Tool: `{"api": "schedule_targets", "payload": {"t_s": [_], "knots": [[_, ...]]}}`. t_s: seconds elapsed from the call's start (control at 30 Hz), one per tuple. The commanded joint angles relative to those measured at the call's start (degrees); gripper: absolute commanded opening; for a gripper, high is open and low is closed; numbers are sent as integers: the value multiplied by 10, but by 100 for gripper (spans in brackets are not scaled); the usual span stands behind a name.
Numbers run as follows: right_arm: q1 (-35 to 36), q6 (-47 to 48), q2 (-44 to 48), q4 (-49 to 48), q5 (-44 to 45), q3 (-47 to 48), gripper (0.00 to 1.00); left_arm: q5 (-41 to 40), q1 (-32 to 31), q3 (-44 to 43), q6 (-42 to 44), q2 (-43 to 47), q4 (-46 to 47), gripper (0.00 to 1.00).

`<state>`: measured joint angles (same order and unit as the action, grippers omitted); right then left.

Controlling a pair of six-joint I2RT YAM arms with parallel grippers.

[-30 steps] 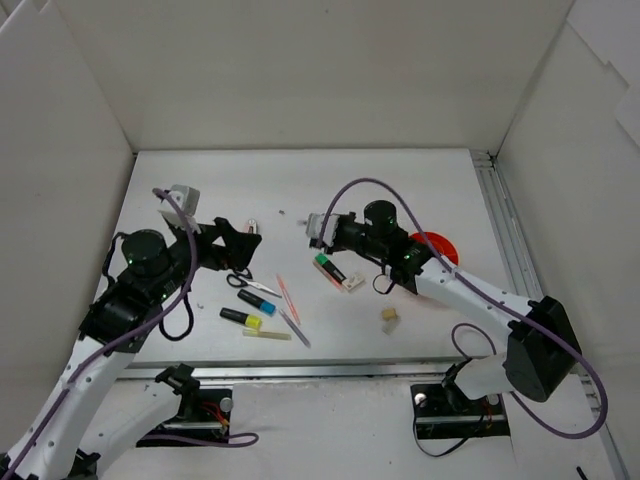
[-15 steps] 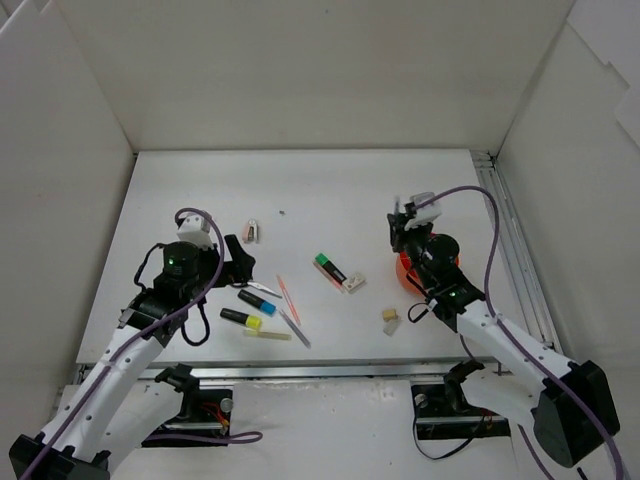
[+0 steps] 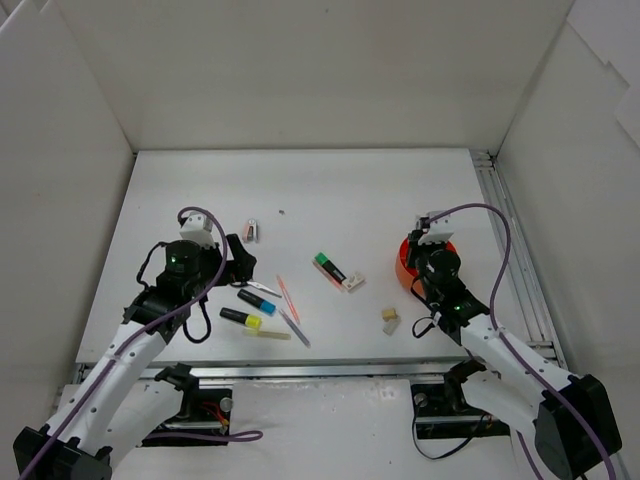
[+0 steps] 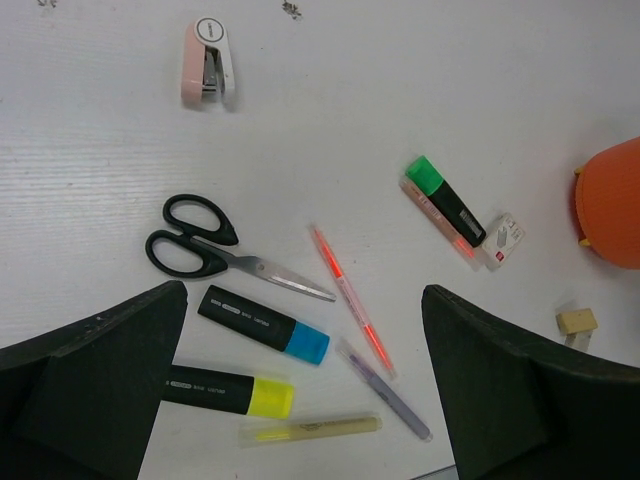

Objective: Sort the stationery into containers
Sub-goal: Place the pen in the storage box.

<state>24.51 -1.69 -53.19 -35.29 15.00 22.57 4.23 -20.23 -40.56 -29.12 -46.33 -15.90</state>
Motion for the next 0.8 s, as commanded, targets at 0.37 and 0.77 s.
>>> {"api": "schedule_targets", "payload": {"t_s": [0.37, 0.77], "knots": [[-5, -19, 25, -36, 35, -25, 21, 10, 4, 3, 4, -5, 47, 99], [2, 7, 34, -16, -29, -17, 55, -5, 4, -4, 5, 11, 23, 100]]}}
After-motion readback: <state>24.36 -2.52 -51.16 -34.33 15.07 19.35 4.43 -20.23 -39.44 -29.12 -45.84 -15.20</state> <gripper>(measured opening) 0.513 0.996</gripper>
